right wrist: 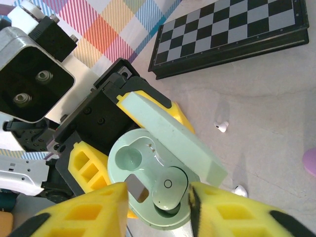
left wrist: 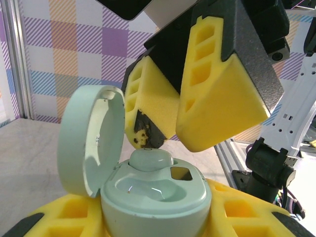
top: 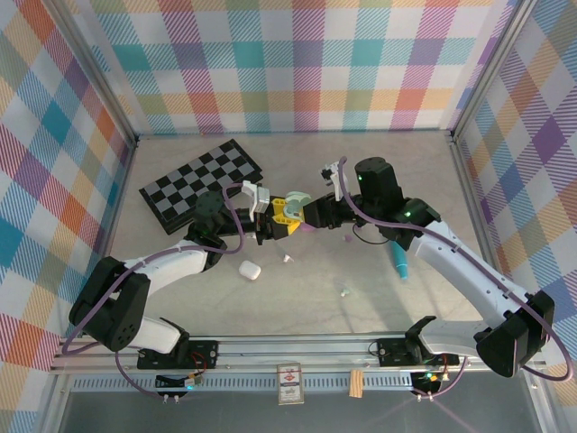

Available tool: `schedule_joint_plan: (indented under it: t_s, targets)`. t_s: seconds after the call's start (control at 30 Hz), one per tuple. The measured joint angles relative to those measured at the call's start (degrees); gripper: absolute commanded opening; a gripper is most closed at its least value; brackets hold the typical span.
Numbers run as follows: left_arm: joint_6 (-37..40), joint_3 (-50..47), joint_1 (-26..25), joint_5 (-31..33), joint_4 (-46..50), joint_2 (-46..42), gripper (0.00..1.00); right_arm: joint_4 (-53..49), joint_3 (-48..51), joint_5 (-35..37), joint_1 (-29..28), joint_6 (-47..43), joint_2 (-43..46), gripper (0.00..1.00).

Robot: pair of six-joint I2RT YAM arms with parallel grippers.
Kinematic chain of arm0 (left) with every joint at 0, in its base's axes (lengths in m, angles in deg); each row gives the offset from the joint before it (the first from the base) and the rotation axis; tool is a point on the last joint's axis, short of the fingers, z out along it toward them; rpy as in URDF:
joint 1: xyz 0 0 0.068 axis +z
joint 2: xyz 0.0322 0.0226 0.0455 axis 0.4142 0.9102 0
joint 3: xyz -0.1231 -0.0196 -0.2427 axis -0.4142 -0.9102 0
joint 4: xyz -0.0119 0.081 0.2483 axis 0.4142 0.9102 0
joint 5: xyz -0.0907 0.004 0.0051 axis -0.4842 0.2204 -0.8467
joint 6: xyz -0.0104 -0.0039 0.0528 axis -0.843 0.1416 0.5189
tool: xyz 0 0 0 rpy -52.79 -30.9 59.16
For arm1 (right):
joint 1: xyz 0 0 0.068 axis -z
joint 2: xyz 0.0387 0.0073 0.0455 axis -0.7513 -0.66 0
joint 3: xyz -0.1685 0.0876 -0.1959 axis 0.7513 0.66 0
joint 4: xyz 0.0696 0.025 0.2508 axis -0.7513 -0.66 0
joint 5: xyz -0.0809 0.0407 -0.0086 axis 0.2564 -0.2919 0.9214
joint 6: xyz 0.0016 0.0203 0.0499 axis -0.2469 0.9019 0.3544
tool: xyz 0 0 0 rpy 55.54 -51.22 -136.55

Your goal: Insert the wireless bluetooth earbuds into the charging case

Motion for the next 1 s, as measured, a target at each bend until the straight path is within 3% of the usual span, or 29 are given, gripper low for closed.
schedule_joint_plan:
  t_s: [0.2,0.47,0.7,1.0]
  targets:
    - [-0.2,0.0,0.3,0.6,-1.6,0.0,0.36,-0.2,1.7,0.4,0.0,-1.5,4.1,0.63]
    - [-1.7,-0.2,3.3,1.7,-6.0,0.0,0.36,-3.3,11.9,8.0,0.3,2.2,20.7,0.68]
    - [1.1,-0.7,4.2,2.6,-1.7,-2.9,0.36,-14.8,21.0,17.8,1.6,15.8,25.9,0.71]
    - [2.8,-0.8,4.2,2.8,0.7,-4.9,0.36,-14.6,34.4,14.5,1.6,32.5,23.1,0.7]
